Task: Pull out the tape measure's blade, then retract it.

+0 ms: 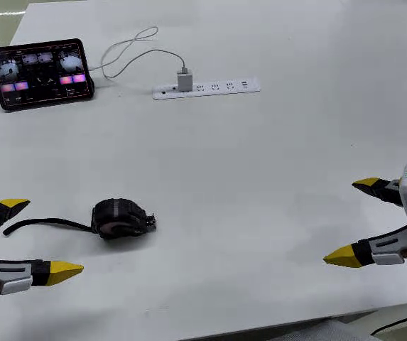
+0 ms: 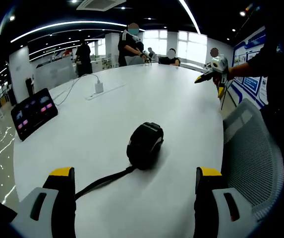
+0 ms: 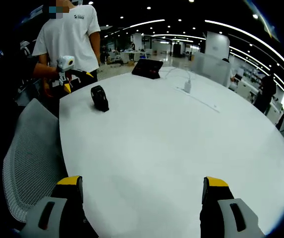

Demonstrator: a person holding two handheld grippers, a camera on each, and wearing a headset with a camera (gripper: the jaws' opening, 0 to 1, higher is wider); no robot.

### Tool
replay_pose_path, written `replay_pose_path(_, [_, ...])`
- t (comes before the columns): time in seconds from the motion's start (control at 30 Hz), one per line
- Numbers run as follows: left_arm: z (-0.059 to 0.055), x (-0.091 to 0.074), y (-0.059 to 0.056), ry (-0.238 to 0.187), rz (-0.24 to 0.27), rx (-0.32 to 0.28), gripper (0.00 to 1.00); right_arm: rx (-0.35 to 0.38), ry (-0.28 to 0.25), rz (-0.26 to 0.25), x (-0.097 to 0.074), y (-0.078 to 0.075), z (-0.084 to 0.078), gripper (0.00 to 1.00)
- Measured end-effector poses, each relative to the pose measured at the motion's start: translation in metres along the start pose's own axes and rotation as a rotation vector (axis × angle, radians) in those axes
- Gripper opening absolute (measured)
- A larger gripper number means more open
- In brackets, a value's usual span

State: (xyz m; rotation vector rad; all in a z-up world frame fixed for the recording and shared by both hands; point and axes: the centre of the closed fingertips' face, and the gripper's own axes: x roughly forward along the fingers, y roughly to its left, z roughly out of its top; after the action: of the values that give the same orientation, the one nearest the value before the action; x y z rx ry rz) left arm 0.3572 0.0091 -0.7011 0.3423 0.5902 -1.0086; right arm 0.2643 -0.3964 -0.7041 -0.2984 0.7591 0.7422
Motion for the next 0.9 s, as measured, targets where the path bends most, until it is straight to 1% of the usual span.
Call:
replay_pose_path(0.07, [0.004,0.002,0.001,0.001,-0.009,0.007,0.99,-0.012,-0.004,0.002,0.003,0.000,0.005,0.99])
replay_pose_path(0.17, [0.010,0.007,0.003,0.004,-0.023,0.031,0.99,-0.024,-0.008,0.023,0.010,0.001,0.011,0.99])
replay_pose_path(0.2, [0.010,0.009,0.004,0.005,-0.026,0.040,0.99,-0.029,-0.008,0.024,0.012,0.001,0.013,0.99])
replay_pose_path(0.23, [0.011,0.010,0.003,0.010,-0.039,0.044,0.99,-0.035,-0.010,0.026,0.014,0.001,0.015,0.99])
replay_pose_path(0.3, [0.014,0.015,0.005,0.013,-0.043,0.044,0.99,-0.043,-0.007,0.043,0.019,0.004,0.020,0.99])
replay_pose_path(0.33, [0.014,0.017,0.005,0.021,-0.047,0.050,0.99,-0.049,-0.009,0.046,0.021,0.005,0.022,0.99])
replay_pose_path(0.37, [0.014,0.020,0.004,0.035,-0.053,0.077,0.99,-0.062,-0.013,0.049,0.023,0.006,0.026,0.99])
replay_pose_path(0.43, [0.017,0.025,0.000,0.041,-0.072,0.079,0.99,-0.071,-0.018,0.052,0.028,0.008,0.031,0.99])
replay_pose_path(0.53, [0.021,0.032,-0.005,0.049,-0.096,0.098,0.99,-0.086,-0.025,0.063,0.034,0.011,0.038,0.99])
replay_pose_path(0.73, [0.029,0.044,-0.012,0.060,-0.134,0.134,0.99,-0.097,-0.032,0.091,0.046,0.017,0.049,0.99])
replay_pose_path(0.83, [0.034,0.050,-0.016,0.063,-0.155,0.155,0.99,-0.116,-0.032,0.107,0.053,0.022,0.054,0.99])
replay_pose_path(0.9, [0.037,0.054,-0.016,0.069,-0.165,0.175,0.99,-0.119,-0.035,0.108,0.059,0.021,0.059,0.99])
